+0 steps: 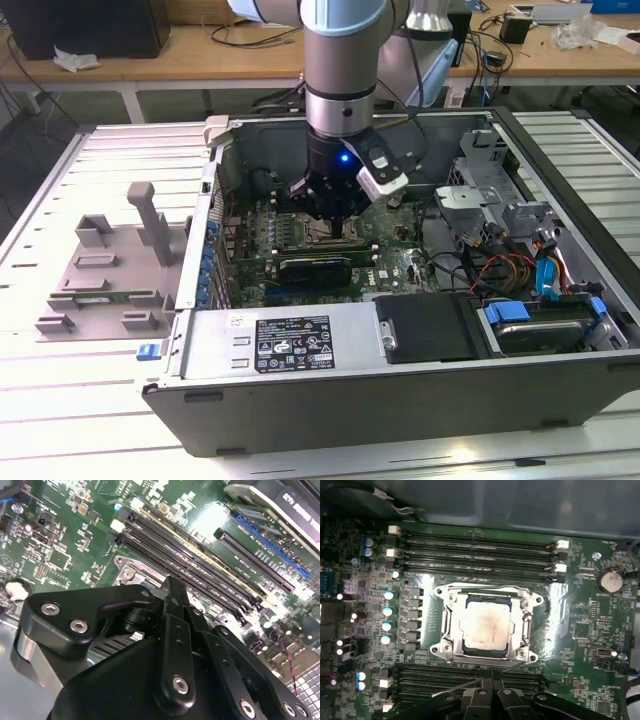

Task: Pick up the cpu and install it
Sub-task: 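Install the second cpu locking lever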

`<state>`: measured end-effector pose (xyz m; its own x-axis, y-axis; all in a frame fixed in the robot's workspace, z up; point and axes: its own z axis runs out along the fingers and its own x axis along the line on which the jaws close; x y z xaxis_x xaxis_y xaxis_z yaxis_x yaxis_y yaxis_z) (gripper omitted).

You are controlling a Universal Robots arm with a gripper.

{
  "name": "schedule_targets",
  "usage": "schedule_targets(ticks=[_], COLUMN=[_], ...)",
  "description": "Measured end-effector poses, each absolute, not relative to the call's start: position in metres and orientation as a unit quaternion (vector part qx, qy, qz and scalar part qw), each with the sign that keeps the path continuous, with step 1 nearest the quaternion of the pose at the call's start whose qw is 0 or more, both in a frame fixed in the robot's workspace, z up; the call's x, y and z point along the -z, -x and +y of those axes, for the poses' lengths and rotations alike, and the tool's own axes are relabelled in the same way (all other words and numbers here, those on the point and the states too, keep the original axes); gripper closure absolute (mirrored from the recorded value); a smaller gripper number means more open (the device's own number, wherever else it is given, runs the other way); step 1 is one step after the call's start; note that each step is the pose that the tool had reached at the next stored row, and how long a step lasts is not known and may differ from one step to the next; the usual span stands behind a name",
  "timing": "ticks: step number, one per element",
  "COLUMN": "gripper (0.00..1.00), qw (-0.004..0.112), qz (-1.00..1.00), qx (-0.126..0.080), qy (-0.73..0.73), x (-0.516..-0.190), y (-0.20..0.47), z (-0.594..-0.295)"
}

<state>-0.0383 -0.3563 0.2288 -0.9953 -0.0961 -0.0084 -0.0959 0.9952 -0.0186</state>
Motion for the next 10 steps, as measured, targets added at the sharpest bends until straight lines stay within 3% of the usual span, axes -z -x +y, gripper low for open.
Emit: schedule_targets(ticks=[10], gripper=[0.89], qw=[0.005], qz=[0.995], qx=[0.009], qy=[0.099], x=[-0.2249], y=[0.0470], z=[-0.3585])
